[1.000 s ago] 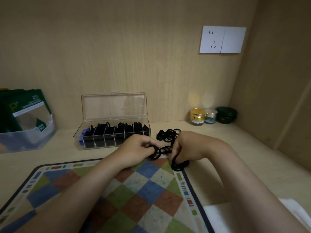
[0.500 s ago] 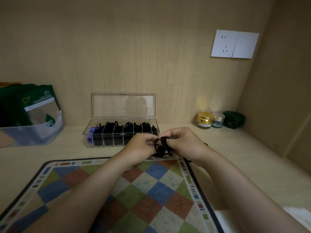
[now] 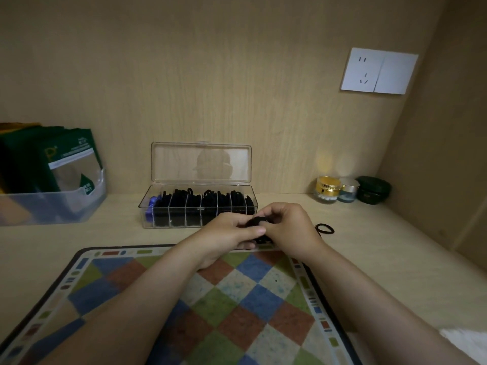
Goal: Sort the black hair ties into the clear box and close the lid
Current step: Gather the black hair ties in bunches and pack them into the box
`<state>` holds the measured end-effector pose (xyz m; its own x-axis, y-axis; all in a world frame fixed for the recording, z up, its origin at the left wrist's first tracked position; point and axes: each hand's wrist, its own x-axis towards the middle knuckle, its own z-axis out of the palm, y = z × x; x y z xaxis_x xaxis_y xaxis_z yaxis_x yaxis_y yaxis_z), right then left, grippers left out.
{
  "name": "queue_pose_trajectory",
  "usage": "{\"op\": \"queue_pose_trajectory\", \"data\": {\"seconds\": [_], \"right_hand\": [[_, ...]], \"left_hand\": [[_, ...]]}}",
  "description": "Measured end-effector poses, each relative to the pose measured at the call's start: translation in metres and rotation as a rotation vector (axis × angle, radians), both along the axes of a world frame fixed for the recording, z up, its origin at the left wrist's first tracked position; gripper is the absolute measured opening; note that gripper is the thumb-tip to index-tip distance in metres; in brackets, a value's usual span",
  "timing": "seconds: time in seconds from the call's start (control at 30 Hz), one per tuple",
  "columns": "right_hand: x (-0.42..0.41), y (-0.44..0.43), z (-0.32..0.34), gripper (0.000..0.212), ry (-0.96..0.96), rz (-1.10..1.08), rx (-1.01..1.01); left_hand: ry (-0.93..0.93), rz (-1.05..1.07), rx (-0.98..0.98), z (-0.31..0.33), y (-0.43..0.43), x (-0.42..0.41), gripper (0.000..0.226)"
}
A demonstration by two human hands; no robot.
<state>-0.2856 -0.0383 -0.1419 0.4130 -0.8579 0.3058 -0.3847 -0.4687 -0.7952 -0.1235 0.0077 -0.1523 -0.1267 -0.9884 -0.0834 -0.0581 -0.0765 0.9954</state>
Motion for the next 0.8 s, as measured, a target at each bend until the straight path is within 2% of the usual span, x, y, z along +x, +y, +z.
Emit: {"op": "queue_pose_trajectory", "data": {"seconds": [0.17,0.3,0.47,0.6,0.8], "right_hand": [[-0.004,0.002,0.009,0.01,-0.084,0.041,0.364],[-0.013,-0.002,0.012,0.019,-0.155,0.112,0.528],[-0.019,-0.003,0.015,0.032,-0.183,0.127,0.596],[-0.02,0.001,0.016,0.029,-0.116,0.175,0.684],[-0.017,0.003,0.017,0.027,-0.232,0.11,0.66]], "left_hand": [[0.013,0.011,-0.019,-0.002,0.002,0.001,0.028],[0.048,0.039,-0.03,-0.003,0.002,0.0,0.027],[0.08,0.059,-0.085,-0.002,0.001,0.004,0.031],[0.002,0.177,-0.163,-0.002,0.001,0.002,0.031],[-0.131,0.146,-0.271,-0.003,0.0,-0.003,0.031]]}}
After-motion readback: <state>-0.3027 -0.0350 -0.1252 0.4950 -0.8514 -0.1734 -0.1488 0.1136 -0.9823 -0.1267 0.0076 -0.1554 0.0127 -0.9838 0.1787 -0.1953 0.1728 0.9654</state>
